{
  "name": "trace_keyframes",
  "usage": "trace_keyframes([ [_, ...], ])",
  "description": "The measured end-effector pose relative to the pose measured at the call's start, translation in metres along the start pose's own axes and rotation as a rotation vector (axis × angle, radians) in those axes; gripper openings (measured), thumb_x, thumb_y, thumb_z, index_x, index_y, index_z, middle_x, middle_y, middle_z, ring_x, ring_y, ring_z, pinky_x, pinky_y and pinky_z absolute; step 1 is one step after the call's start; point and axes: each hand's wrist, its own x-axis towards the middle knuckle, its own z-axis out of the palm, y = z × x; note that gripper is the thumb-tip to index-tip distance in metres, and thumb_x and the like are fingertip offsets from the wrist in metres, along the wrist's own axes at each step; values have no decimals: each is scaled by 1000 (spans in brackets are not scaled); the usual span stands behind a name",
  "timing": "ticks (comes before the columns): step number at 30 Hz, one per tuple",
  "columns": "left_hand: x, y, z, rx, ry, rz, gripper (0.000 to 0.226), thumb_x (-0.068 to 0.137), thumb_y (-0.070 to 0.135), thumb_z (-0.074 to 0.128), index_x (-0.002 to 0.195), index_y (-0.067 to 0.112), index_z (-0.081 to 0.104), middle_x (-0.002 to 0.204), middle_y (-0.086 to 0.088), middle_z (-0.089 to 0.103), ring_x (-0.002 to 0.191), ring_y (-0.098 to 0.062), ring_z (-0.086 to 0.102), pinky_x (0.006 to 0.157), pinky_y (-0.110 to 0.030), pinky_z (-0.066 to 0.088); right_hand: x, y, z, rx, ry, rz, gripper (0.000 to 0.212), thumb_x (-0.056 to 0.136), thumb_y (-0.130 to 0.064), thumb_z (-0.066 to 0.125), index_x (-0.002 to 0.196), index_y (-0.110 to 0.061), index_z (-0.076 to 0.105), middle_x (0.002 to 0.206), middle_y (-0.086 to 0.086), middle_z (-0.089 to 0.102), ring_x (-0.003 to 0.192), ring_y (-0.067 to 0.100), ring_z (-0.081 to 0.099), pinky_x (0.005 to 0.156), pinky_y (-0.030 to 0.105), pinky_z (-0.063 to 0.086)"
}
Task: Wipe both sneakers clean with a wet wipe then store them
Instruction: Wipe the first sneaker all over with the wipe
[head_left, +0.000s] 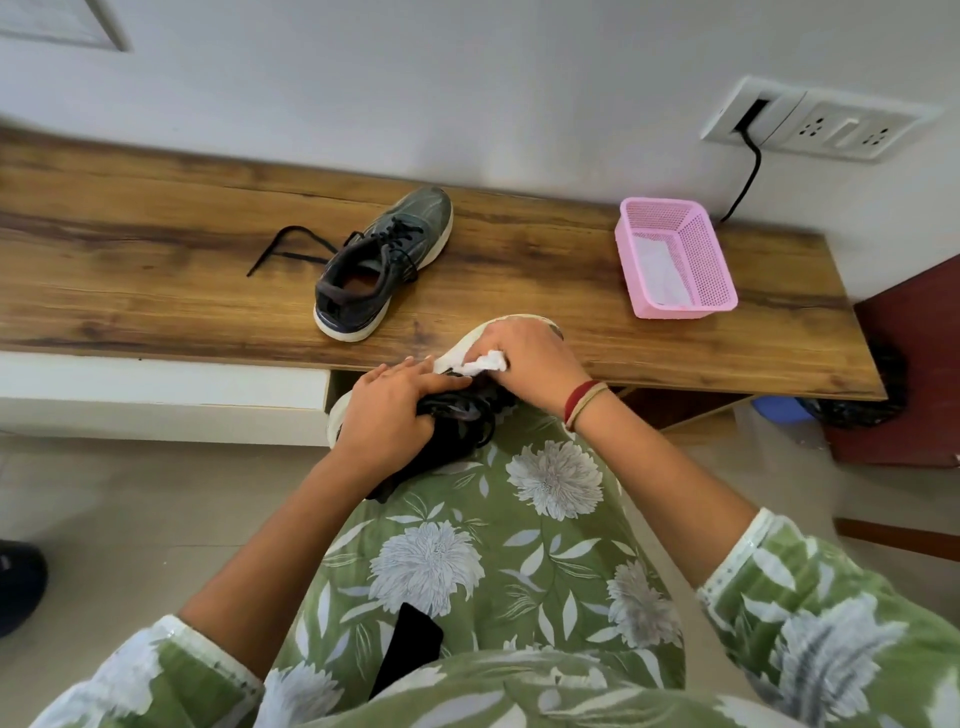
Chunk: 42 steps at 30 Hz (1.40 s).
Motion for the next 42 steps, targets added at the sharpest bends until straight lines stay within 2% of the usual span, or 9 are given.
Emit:
trace_keyframes([
  [3,-3,2,1,14,-9,6,66,80,4,53,130,46,49,148,0,40,141,-16,28,116,-34,14,-6,23,-9,-125,87,121,29,90,-12,54,107,-30,69,106,-1,65,104,22,54,89,33,36],
  [6,-1,0,-1,-26,-9,-9,68,77,1,53,128,46,52,146,0,42,139,-16,31,116,-36,18,-11,46,-12,-32,222,342,27,90,-8,55,107,-23,70,99,3,62,96,24,54,79,29,35],
  [12,3,1,-6,-67,-4,-39,63,75,-2,53,124,36,60,140,-3,51,134,-21,41,112,-41,29,-27,-4,12,90,92,44,31,79,0,57,99,-19,71,95,4,63,90,23,56,70,29,37],
  [17,0,3,-9,-110,10,-37,66,71,-4,54,119,41,63,133,-1,58,126,-22,49,107,-39,36,-20,30,11,47,272,357,31,84,0,57,106,-20,68,95,3,57,93,25,54,71,30,38],
  [23,-1,3,-10,-148,48,-54,57,72,-4,59,110,38,69,122,1,65,118,-21,55,98,-29,39,-37,-4,13,109,93,15,27,81,1,58,98,-15,70,89,5,55,85,20,50,65,28,34],
  [27,-2,4,-11,-192,48,-68,58,70,-6,58,105,39,70,122,3,65,118,-18,54,94,-22,36,-22,11,8,37,216,218,31,83,3,54,103,-16,69,92,5,53,92,23,49,70,29,35],
  [32,0,3,-13,-212,37,-93,55,69,-5,57,102,37,71,119,3,66,115,-19,57,92,-26,41,-33,-6,10,53,69,-17,25,82,-1,57,98,-15,70,89,6,54,90,24,51,69,28,29],
  [37,0,4,-15,-239,32,-110,57,70,-6,56,101,40,71,117,9,66,111,-13,57,82,-17,36,-22,15,10,51,242,279,31,81,5,54,101,-14,69,92,5,53,92,24,49,72,29,34],
  [42,0,2,-14,-243,38,-104,57,69,-5,57,100,41,71,115,9,67,106,-14,59,79,-20,39,-35,-8,16,15,92,-16,28,80,5,59,99,-13,68,88,3,50,87,19,46,70,25,27],
])
